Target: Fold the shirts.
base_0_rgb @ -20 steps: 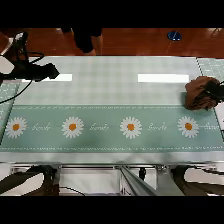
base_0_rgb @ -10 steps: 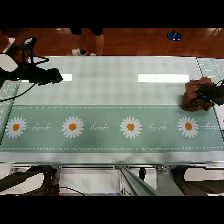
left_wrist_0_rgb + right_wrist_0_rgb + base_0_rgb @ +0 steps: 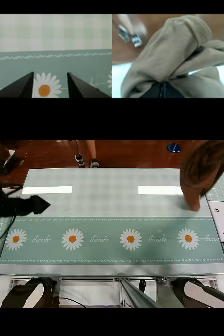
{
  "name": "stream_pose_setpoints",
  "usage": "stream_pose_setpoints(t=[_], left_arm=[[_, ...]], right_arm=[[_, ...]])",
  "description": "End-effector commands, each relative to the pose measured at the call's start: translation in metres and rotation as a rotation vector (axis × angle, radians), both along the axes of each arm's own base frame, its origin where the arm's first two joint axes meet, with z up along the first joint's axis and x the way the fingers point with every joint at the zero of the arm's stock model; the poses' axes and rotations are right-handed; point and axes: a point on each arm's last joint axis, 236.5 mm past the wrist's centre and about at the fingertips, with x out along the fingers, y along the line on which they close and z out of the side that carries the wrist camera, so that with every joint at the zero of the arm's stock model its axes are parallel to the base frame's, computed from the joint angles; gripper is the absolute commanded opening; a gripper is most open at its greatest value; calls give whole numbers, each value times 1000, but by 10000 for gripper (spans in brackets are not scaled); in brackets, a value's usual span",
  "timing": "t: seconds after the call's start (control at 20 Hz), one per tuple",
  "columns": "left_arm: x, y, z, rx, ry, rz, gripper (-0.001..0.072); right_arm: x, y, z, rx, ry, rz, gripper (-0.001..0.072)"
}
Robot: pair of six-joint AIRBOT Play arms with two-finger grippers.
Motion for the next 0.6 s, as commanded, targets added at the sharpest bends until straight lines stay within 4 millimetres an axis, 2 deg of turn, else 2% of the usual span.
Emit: stream_pose_setpoints(t=[0.0,0.1,0.2,0.25,0.4,0.5,0.55], left_arm=[[-37,-13,-19,-61,-71,26,508],[-50,-14,-35,-71,-53,41,508],[-52,-13,-45,-73,-47,51,508],[-50,-12,-46,-72,-52,58,508],[-41,-9,-41,-71,-88,78,508],[-41,-8,-41,-74,-90,85,508],[-41,-8,-41,-78,-88,88,508]], right_arm=[[-47,68,120,-72,-261,133,26],[-77,107,158,-102,-335,228,26],[-106,149,165,-118,-327,359,26],[-119,174,155,-126,-291,444,26],[-153,243,108,-135,-127,699,26],[-161,279,71,-142,-29,801,26],[-162,293,45,-145,45,827,26]])
